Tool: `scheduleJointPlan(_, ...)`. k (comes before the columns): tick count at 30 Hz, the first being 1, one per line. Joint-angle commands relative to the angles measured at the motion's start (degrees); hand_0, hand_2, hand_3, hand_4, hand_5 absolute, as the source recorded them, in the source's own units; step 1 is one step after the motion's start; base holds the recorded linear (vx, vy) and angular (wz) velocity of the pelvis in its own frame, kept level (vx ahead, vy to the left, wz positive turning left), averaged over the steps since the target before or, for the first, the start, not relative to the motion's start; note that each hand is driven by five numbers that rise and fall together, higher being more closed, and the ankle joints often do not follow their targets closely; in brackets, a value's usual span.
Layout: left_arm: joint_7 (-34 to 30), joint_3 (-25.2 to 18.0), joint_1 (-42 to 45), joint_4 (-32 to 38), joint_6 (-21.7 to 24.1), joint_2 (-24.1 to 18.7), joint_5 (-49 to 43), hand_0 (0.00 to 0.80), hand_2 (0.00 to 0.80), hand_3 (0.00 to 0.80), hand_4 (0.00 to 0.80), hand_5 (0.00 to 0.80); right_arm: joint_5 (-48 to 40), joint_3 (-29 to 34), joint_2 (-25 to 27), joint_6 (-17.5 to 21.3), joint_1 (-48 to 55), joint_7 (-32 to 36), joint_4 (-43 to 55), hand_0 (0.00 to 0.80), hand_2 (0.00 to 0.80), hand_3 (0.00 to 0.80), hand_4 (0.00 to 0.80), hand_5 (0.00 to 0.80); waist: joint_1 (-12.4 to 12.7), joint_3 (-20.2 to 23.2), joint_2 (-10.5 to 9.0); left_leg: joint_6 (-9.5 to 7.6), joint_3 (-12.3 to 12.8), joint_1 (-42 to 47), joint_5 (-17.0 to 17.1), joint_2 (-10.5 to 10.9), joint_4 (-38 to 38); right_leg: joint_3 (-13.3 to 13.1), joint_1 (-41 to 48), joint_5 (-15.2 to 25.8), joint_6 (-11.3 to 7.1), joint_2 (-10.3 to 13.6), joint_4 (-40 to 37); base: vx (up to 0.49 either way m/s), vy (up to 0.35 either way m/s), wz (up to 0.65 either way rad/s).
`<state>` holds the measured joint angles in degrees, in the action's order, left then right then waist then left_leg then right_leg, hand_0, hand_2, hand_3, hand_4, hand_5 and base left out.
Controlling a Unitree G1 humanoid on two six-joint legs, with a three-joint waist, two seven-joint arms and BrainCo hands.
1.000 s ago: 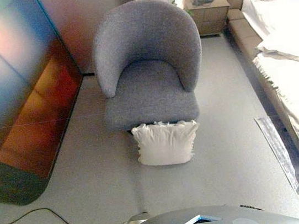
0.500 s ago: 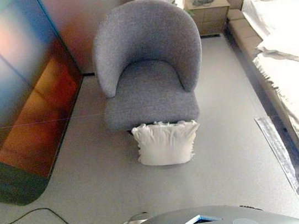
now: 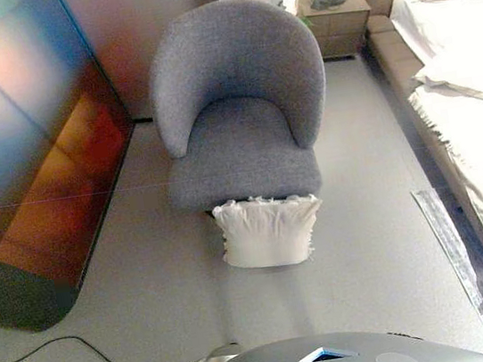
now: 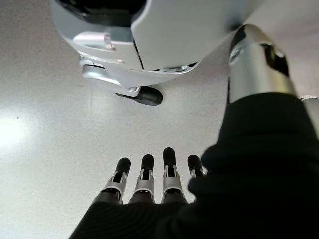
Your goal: Pick up the cushion and take it to the sofa
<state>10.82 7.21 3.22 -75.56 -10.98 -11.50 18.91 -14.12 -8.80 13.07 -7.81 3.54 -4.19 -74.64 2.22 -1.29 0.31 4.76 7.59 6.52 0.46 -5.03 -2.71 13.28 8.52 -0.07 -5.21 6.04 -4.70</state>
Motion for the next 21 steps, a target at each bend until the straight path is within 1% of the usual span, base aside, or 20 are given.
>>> scheduleJointPlan(1,0.66,-1.74,-3.78,-3.72,-0.15,-0.69,0.90,0.000,0.000,0.000,0.000,0.000,2.07,-1.07,-0.21,-0.60,-5.23,0.45,-3.26,0.000,0.000,0.000,0.000,0.000,-0.62,-3.13,-3.98,-2.97,0.92,-4.27,-5.37,0.52,13.47,-2.13,-4.17,-2.05,2.27,0.19,6.45,-0.050,-0.146,0.01)
scheduleJointPlan(2,0.37,-1.95,-4.04,-3.72,0.02,-0.71,1.19,0.000,0.000,0.000,0.000,0.000,2.01,-1.50,-0.01,-1.10,-5.65,0.16,-2.93,0.000,0.000,0.000,0.000,0.000,-0.35,-3.98,-4.14,-2.84,0.17,-6.52,-4.03,0.02,18.16,-2.09,-4.83,-2.44,3.08,0.21,7.54,-0.078,-0.167,0.00)
scheduleJointPlan(3,-0.19,-2.21,-4.11,-3.67,0.19,-0.66,1.29,0.000,0.000,0.000,0.000,0.000,2.09,-1.76,0.43,-1.43,-5.97,0.04,-2.51,0.000,0.000,0.000,0.000,0.000,0.02,-5.20,-4.54,-2.65,-0.53,-9.69,-2.26,-0.61,25.44,-2.06,-5.54,-2.67,4.01,0.48,8.73,-0.087,-0.154,-0.03)
scheduleJointPlan(4,-0.57,-2.30,-4.11,-3.65,0.27,-0.52,1.40,0.000,0.000,0.000,0.000,0.000,2.07,-1.93,0.89,-1.64,-6.27,0.12,-2.32,0.000,0.000,0.000,0.000,0.000,0.31,-6.11,-4.54,-2.41,-1.07,-12.44,-1.11,-0.94,29.98,-2.13,-5.90,-2.85,4.63,0.49,9.45,-0.072,-0.128,-0.10)
scheduleJointPlan(5,-0.87,-2.27,-4.06,-3.60,0.24,-0.48,1.57,0.000,0.000,0.000,0.000,0.000,2.11,-1.89,1.35,-1.98,-6.45,0.23,-2.02,0.000,0.000,0.000,0.000,0.000,0.56,-6.80,-4.33,-2.14,-1.66,-14.52,0.02,-1.09,32.51,-2.25,-5.93,-2.97,5.04,0.31,9.85,-0.017,-0.076,-0.22)
scheduleJointPlan(6,-1.06,-2.20,-3.88,-3.44,0.19,-0.31,1.90,0.000,0.000,0.000,0.000,0.000,1.95,-1.90,1.81,-2.15,-6.67,0.25,-1.91,0.000,0.000,0.000,0.000,0.000,1.24,-7.88,-3.88,-1.72,-2.38,-17.32,1.56,-0.41,33.21,-2.64,-5.28,-3.18,5.02,-0.09,9.80,0.032,-0.029,-0.20)
scheduleJointPlan(7,-1.22,-2.33,-3.73,-3.46,0.23,-0.31,2.04,0.000,0.000,0.000,0.000,0.000,2.19,-1.82,2.03,-2.37,-6.81,0.49,-1.84,0.000,0.000,0.000,0.000,0.000,1.70,-8.39,-3.42,-1.40,-2.68,-18.29,2.37,0.18,31.78,-2.88,-4.59,-3.47,4.83,-0.53,9.58,0.100,-0.007,-0.26)
scheduleJointPlan(8,-1.61,-2.64,-3.48,-3.37,0.26,-0.51,1.94,0.000,0.000,0.000,0.000,0.000,2.61,-1.83,2.21,-2.50,-6.96,0.79,-1.84,0.000,0.000,0.000,0.000,0.000,2.37,-8.97,-2.72,-0.91,-2.12,-19.36,3.85,0.16,28.84,-3.13,-3.19,-4.39,4.82,-1.40,9.20,0.163,0.005,-0.28)
scheduleJointPlan(10,-1.80,-3.00,-3.00,-3.06,0.25,-0.78,1.66,0.000,0.000,0.000,0.000,0.000,2.91,-1.59,2.44,-2.42,-6.89,0.95,-2.08,0.000,0.000,0.000,0.000,0.000,2.93,-9.26,-1.65,-0.07,-0.40,-19.50,6.60,-0.72,22.99,-3.01,-1.22,-5.74,4.86,-2.64,8.76,0.219,0.016,-0.32)
scheduleJointPlan(11,-1.91,-3.10,-2.59,-2.93,0.18,-0.92,1.19,0.000,0.000,0.000,0.000,0.000,3.22,-1.33,2.53,-2.27,-6.56,0.88,-2.15,0.000,0.000,0.000,0.000,0.000,3.24,-8.98,-0.62,0.53,0.68,-19.97,9.07,-1.29,17.58,-3.04,0.23,-6.93,4.91,-3.83,8.66,0.281,0.036,-0.33)
scheduleJointPlan(13,-2.16,-3.22,-1.92,-2.99,0.15,-0.97,0.35,0.000,0.000,0.000,0.000,0.000,3.15,-1.14,2.57,-2.14,-6.06,0.66,-2.17,0.000,0.000,0.000,0.000,0.000,3.69,-8.61,0.17,1.18,1.09,-19.70,11.67,-1.51,11.33,-3.43,2.34,-8.28,4.94,-4.83,8.38,0.345,0.050,-0.04)
scheduleJointPlan(15,-2.41,-3.16,-0.89,-3.16,0.17,-0.86,-0.15,0.000,0.000,0.000,0.000,0.000,3.50,-1.07,2.54,-2.00,-5.58,0.75,-2.44,0.000,0.000,0.000,0.000,0.000,4.30,-7.80,0.95,1.84,0.56,-19.17,13.92,-2.26,3.31,-4.99,5.42,-10.59,5.09,-5.91,8.31,0.446,0.103,0.48)
scheduleJointPlan(17,-2.38,-3.04,-0.33,-3.29,-0.03,-0.62,0.13,0.000,0.000,0.000,0.000,0.000,4.02,-1.36,2.37,-2.18,-5.33,0.71,-2.88,0.000,0.000,0.000,0.000,0.000,4.65,-7.10,1.14,2.44,0.40,-19.03,14.72,-2.80,-1.66,-6.39,7.34,-12.23,5.20,-6.20,8.36,0.424,0.106,0.25)
scheduleJointPlan(19,-2.12,-2.95,0.28,-3.25,-0.48,-0.11,0.56,0.000,0.000,0.000,0.000,0.000,4.29,-1.46,2.16,-2.71,-5.04,0.15,-3.27,0.000,0.000,0.000,0.000,0.000,4.75,-6.39,1.36,2.86,-0.45,-19.90,13.95,-4.00,-2.29,-7.59,8.79,-14.09,5.56,-6.37,8.58,0.427,0.104,-0.15)
scheduleJointPlan(21,-2.09,-2.75,0.53,-3.22,-0.77,0.21,0.89,0.000,0.000,0.000,0.000,0.000,4.53,-1.52,2.03,-2.94,-4.88,-0.37,-3.62,0.000,0.000,0.000,0.000,0.000,4.67,-6.05,1.66,2.95,-0.50,-20.08,13.69,-5.15,-2.29,-8.05,9.41,-15.56,5.82,-6.38,9.35,0.424,0.131,-0.41)
